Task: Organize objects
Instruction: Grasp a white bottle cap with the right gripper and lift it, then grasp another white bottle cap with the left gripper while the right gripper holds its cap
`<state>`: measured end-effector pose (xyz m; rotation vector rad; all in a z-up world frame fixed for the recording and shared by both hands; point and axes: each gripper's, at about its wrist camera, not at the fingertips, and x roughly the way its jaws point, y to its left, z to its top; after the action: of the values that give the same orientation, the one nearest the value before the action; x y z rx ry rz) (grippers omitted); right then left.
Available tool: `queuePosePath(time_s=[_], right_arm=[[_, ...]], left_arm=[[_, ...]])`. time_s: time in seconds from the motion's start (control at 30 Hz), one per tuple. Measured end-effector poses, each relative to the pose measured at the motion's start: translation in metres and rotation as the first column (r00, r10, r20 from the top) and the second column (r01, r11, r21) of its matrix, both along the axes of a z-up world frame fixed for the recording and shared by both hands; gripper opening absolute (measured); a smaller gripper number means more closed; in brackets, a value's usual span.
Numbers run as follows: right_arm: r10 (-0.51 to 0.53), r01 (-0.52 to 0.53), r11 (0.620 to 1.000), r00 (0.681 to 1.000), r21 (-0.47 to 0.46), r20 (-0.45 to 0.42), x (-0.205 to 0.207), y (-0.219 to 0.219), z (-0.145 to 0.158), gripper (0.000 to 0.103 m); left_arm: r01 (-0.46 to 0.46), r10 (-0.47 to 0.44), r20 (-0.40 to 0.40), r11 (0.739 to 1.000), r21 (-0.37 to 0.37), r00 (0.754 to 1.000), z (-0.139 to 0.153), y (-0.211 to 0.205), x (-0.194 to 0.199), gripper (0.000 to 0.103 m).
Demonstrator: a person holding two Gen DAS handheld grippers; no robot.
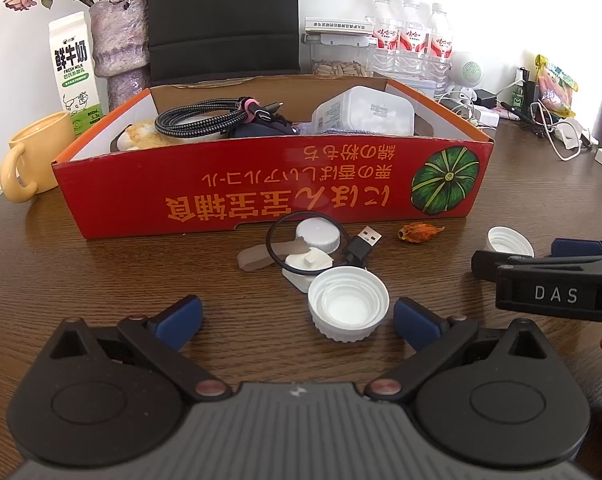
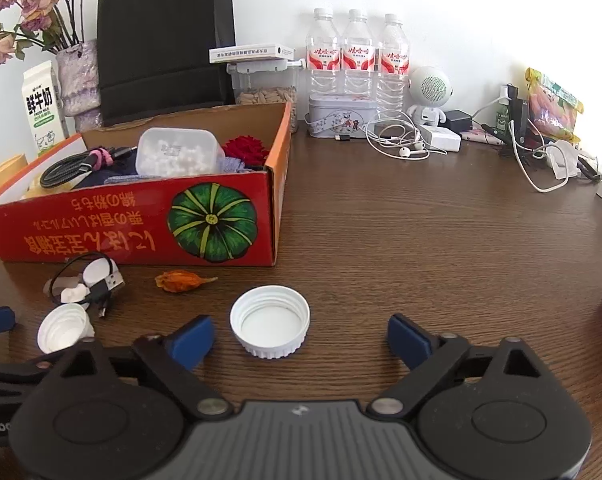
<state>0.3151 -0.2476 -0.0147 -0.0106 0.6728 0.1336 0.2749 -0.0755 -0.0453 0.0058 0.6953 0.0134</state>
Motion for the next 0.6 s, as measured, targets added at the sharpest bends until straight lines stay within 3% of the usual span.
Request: queuePosePath(time_s=[0.1,0.13,0.17,0.3,0.6], right_arm=[[0.02,-0.021,1.0,1.0,0.009,0.021,-0.004,0.001,0.002,0.057],[0.03,-0.03,0.999,0.999,0.014,0.026,-0.005,0.001,0.003,0.042],[0.037,-0.038,0.999,0.999,0.019,0.03,-0.006,0.001,0.003,0.039],[0.06,-0.061,0.998,0.997,0.012,0.057,-0.01,0.004,0.006,0.039],[0.037,-0.039,0.999,0.972,0.007,0.233,-0.031,0.001,0.02,0.039]], left_arm=[[0.001,-0.001,0.0,1.0,-0.001,1.0,0.0,0.0,-0.001,0.103],[0.001,-0.001,0.0,1.0,0.0,1.0,0.0,0.0,0.0,0.103],[0.001,-0.001,0.0,1.0,0.0,1.0,0.0,0.0,0.0,0.103],[0.012,-0.012,0.001,1.0,0.0,1.0,0.0,-0.001,-0.001,0.103],[0.02,-0.019,0.013,0.999,-0.029,1.0,0.002,0.004,-0.004,0.101]])
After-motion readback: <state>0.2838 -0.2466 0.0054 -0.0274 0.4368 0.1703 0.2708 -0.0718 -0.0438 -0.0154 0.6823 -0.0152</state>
